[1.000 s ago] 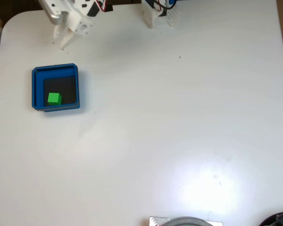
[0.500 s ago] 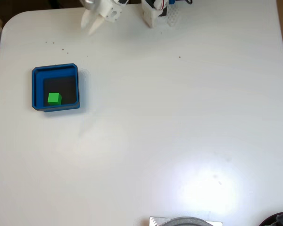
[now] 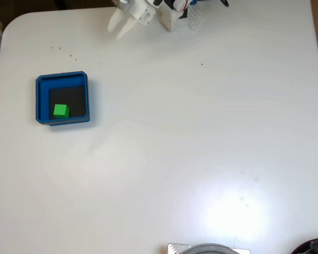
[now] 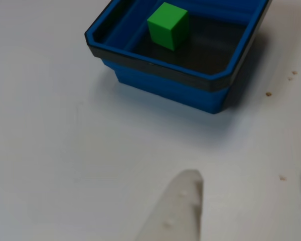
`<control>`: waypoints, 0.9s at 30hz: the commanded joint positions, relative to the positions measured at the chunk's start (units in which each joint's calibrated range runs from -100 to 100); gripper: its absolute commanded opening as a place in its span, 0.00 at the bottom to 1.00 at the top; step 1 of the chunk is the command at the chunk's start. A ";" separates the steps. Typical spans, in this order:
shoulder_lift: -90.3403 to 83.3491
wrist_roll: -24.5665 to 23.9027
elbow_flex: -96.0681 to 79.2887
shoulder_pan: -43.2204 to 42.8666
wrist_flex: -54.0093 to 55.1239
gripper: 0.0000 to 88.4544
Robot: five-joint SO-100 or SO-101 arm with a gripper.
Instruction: Pick up green cube and drop it in the blue box
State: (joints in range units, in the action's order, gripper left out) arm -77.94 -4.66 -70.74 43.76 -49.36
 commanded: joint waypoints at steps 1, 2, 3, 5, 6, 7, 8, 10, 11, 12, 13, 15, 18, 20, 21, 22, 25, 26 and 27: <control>-5.92 0.05 -6.10 -1.39 5.53 0.17; -6.59 0.05 -8.17 -1.62 7.65 0.17; -7.26 0.05 -10.32 -1.85 9.86 0.17; -8.43 0.10 -15.08 -2.01 14.10 0.17; -9.26 0.10 -17.50 -2.01 16.13 0.17; -10.27 0.15 -19.75 -2.01 17.93 0.17; -11.35 0.15 -21.99 -2.01 19.56 0.17; -14.03 0.15 -25.85 -2.01 22.00 0.17; -15.45 0.15 -27.47 -2.01 22.82 0.17; -16.95 0.20 -28.72 -2.08 23.15 0.17; -17.87 0.20 -29.17 -2.08 22.98 0.17; -19.63 0.20 -28.99 -2.46 22.90 0.17; -20.13 0.24 -28.90 -4.91 22.90 0.17; -20.30 0.24 -28.90 -7.35 22.90 0.17; -20.38 0.24 -28.90 -8.88 22.90 0.17; -20.47 0.24 -28.90 -10.48 22.82 0.17; -21.14 -0.05 -28.90 -15.21 22.82 0.17; -21.14 -0.05 -28.90 -16.59 22.82 0.17; -21.14 -0.05 -28.90 -17.96 22.82 0.17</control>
State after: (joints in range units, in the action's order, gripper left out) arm -97.66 -4.66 -99.19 30.32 -28.09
